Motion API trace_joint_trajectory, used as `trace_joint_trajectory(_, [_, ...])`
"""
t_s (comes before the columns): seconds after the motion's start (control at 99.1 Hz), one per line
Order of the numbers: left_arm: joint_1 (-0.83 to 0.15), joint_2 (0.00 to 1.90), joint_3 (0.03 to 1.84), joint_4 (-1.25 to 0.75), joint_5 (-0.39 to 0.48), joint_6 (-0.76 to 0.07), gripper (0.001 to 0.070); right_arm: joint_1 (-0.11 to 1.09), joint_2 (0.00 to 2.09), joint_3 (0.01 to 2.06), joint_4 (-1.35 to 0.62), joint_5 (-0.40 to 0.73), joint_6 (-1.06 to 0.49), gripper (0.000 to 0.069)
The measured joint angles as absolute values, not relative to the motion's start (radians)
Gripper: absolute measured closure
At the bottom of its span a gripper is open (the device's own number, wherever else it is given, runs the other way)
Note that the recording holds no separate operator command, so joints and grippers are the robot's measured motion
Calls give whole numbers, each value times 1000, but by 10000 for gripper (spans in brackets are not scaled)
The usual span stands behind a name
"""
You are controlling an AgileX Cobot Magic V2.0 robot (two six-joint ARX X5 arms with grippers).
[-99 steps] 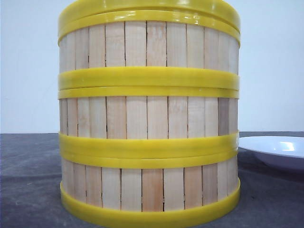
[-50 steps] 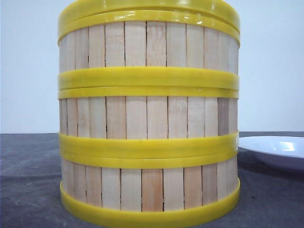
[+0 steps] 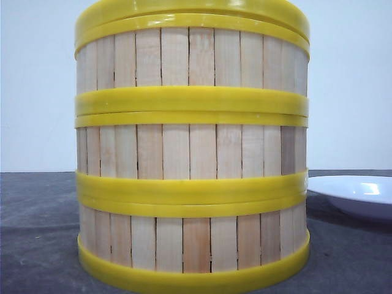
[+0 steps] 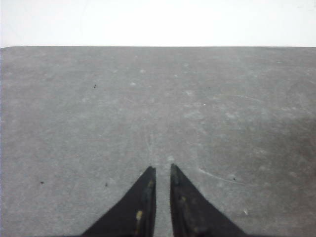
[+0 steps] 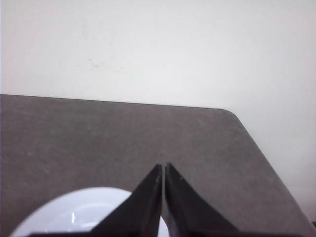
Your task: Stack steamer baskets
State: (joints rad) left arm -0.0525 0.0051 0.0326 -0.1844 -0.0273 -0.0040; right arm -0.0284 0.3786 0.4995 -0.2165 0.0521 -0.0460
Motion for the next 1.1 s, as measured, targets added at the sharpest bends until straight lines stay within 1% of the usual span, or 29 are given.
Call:
trace_joint_trajectory(0.081, [-52,5,33,-184,-27,-4,685,-42,337,404,-182,52,-46,687])
trace_joint_trajectory(0.091, [-52,5,33,-184,-27,-4,685,-44,320,368,-173,52,-46,687])
trace_joint_trajectory(0.202, [-52,5,33,-184,-27,-4,685,-48,257,254,-162,51,-44,687])
trace_joint_trajectory(0.434, [-52,5,33,-184,-27,-4,685,-48,138,110,-105,51,-29,687])
trace_joint_trajectory(0.838, [-52,5,33,-184,-27,-4,685,-48,8,16,-110,51,-17,687])
trace_joint_trajectory(1.1, [-52,5,33,-184,-27,-4,685,-48,5,14,-117,51,-10,687])
